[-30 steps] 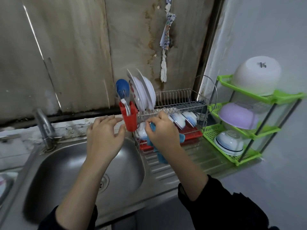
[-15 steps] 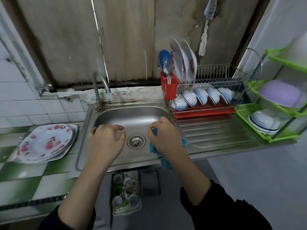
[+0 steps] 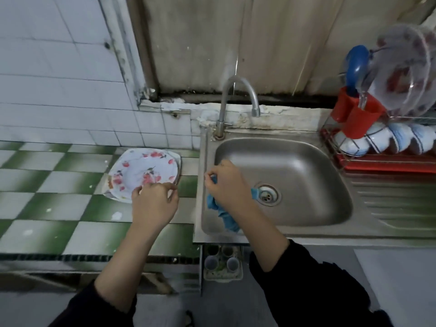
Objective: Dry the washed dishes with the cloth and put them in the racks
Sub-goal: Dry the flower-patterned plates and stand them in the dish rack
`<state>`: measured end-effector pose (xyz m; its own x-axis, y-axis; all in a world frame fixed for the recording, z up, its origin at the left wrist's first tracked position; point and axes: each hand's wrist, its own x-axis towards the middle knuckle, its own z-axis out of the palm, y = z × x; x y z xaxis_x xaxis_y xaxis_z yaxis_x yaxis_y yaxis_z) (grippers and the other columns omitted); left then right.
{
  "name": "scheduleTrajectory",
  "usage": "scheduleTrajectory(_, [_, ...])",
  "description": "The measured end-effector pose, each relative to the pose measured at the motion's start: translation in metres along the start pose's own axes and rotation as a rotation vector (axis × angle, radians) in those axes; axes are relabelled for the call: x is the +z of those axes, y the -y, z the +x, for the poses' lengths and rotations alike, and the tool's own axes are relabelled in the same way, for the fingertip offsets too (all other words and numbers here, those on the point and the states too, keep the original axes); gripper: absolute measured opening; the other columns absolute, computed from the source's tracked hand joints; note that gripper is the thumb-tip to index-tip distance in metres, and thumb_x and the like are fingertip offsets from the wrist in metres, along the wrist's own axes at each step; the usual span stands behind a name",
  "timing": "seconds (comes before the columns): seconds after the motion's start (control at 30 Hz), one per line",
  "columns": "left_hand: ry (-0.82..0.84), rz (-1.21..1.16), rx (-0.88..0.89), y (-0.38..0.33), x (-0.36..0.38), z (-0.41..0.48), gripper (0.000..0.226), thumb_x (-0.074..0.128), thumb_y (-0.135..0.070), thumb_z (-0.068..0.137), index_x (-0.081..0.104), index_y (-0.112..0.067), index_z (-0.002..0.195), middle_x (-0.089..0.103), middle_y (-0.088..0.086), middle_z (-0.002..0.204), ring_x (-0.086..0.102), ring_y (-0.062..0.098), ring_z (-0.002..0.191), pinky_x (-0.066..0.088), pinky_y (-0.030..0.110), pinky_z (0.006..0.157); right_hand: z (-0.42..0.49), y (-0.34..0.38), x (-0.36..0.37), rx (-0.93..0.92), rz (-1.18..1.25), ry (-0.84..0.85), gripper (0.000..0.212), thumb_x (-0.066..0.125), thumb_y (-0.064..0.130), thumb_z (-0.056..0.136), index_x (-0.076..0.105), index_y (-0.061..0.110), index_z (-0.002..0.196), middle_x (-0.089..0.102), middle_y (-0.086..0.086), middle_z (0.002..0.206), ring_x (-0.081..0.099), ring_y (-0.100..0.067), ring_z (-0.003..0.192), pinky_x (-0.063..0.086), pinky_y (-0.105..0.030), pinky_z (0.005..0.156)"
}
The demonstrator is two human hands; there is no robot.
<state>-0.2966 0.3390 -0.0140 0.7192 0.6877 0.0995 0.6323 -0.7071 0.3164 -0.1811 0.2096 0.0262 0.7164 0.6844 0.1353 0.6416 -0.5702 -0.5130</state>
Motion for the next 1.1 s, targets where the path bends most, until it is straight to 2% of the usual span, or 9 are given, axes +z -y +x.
scheduleTrajectory(0.13, [0.095,0.011,-0.005,0.058,0.021,0.042,0.032,0.053,-0.031,0.093,0.066,-0.025,0.122,0.068,0.006,0.117,0.055,0.026,0.117,0.036,0.039,0.099,0.049,0.039,0.048,0.023,-0.020,0.149,0.023,0.053,0.023,0.096,0.071,0.019,0.110,0.054,-0.005,0.114,0.057,-0.023,0.103,0.047,-0.035,0.085])
scheduleTrajectory(0.27, [0.243,-0.042,-0.005,0.098,0.046,0.080,0.042,0.055,-0.027,0.094,0.055,-0.022,0.136,0.058,0.003,0.136,0.049,0.024,0.127,0.040,0.039,0.105,0.091,0.061,0.084,0.042,-0.055,0.232,0.028,0.057,0.021,0.092,0.067,0.023,0.119,0.055,-0.001,0.122,0.056,-0.021,0.110,0.044,-0.032,0.084])
scheduleTrajectory(0.37, [0.354,0.029,0.009,0.116,0.065,0.101,0.053,0.056,-0.028,0.094,0.043,-0.022,0.144,0.051,0.004,0.143,0.047,0.025,0.128,0.040,0.040,0.105,0.114,0.070,0.102,0.052,-0.094,0.285,0.031,0.059,0.021,0.093,0.066,0.022,0.122,0.056,-0.001,0.134,0.055,-0.020,0.116,0.045,-0.030,0.086])
scheduleTrajectory(0.43, [0.445,0.059,0.031,0.125,0.076,0.111,0.052,0.055,-0.030,0.092,0.044,-0.020,0.143,0.051,0.003,0.142,0.048,0.024,0.127,0.040,0.040,0.105,0.125,0.072,0.111,0.052,-0.090,0.324,0.032,0.061,0.022,0.093,0.065,0.019,0.124,0.053,-0.002,0.140,0.055,-0.020,0.118,0.043,-0.028,0.082])
scheduleTrajectory(0.53, [0.540,0.044,0.084,0.135,0.088,0.116,0.040,0.050,-0.026,0.091,0.055,-0.020,0.130,0.060,0.001,0.127,0.053,0.021,0.117,0.040,0.035,0.100,0.137,0.073,0.121,0.075,-0.073,0.362,0.031,0.062,0.024,0.093,0.065,0.020,0.124,0.053,-0.004,0.137,0.055,-0.019,0.113,0.042,-0.027,0.077])
scheduleTrajectory(0.77, [0.447,0.068,0.234,0.153,0.099,0.119,0.039,0.054,-0.025,0.090,0.057,-0.022,0.128,0.064,-0.001,0.117,0.056,0.017,0.107,0.041,0.030,0.096,0.150,0.069,0.126,0.091,-0.051,0.398,0.033,0.062,0.023,0.093,0.064,0.020,0.125,0.053,0.001,0.141,0.053,-0.018,0.120,0.042,-0.028,0.080])
scheduleTrajectory(0.93, [0.347,0.029,0.281,0.152,0.097,0.115,0.029,0.058,-0.013,0.087,0.058,-0.018,0.115,0.060,0.000,0.112,0.055,0.020,0.104,0.037,0.024,0.081,0.153,0.056,0.127,0.139,0.010,0.408,0.031,0.063,0.019,0.090,0.068,0.020,0.120,0.057,0.002,0.138,0.057,-0.017,0.115,0.047,-0.029,0.084])
scheduleTrajectory(1.03, [0.339,-0.012,0.264,0.150,0.091,0.112,0.042,0.055,-0.012,0.091,0.051,-0.018,0.132,0.058,0.004,0.124,0.054,0.022,0.112,0.042,0.028,0.089,0.152,0.047,0.121,0.207,0.130,0.388,0.029,0.066,0.018,0.088,0.070,0.016,0.118,0.064,0.001,0.121,0.058,-0.014,0.109,0.046,-0.028,0.092])
scheduleTrajectory(1.1, [0.353,-0.004,0.262,0.147,0.084,0.109,0.056,0.049,-0.014,0.096,0.032,-0.020,0.148,0.051,0.006,0.136,0.049,0.022,0.120,0.041,0.030,0.097,0.151,0.041,0.113,0.271,0.241,0.372,0.025,0.068,0.018,0.088,0.072,0.014,0.113,0.065,-0.001,0.111,0.057,-0.014,0.106,0.046,-0.028,0.092])
